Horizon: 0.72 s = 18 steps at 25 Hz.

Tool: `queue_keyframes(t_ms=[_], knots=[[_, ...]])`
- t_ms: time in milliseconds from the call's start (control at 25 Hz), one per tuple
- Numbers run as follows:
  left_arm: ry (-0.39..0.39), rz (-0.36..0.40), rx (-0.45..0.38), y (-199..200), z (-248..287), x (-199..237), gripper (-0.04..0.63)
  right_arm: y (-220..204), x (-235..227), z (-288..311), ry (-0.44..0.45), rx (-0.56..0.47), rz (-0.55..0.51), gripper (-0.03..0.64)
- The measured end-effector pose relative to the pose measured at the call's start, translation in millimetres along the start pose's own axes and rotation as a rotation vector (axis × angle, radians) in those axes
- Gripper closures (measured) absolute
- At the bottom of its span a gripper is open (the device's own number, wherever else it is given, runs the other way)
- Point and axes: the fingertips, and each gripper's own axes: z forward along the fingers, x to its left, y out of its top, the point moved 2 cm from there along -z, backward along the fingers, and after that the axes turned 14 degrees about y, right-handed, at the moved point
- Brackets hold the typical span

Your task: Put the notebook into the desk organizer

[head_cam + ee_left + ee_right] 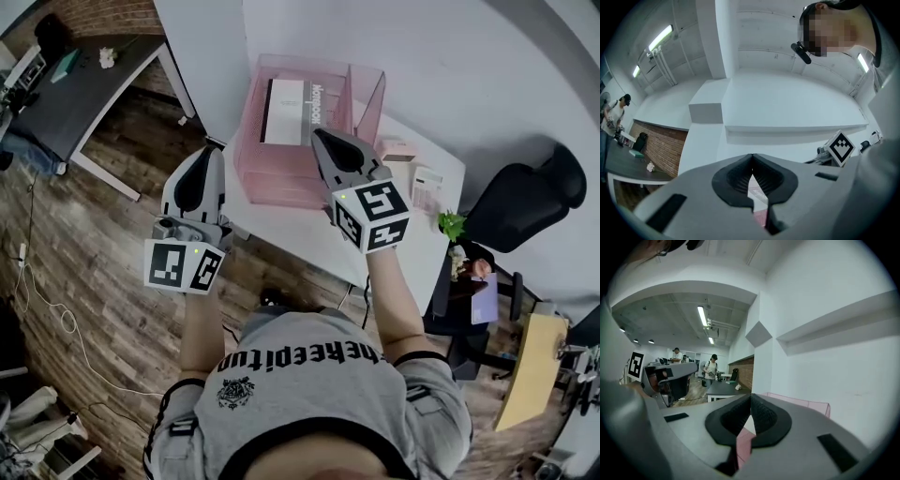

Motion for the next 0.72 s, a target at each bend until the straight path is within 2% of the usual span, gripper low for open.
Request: queue_keyframes(t_ms=[240,720], knots=[[0.024,0.014,-0.014,8.3,-8.4,-17.5,0.592,11.6,-0.9,-37.5,-0.065,-0.107,-0.03,0.615],[0.06,0.045,-0.033,21.0,-26.1,-56.6,0.592,15.4,-3.7,-103.2,-0.12,-0.206,-0.036,0.615]])
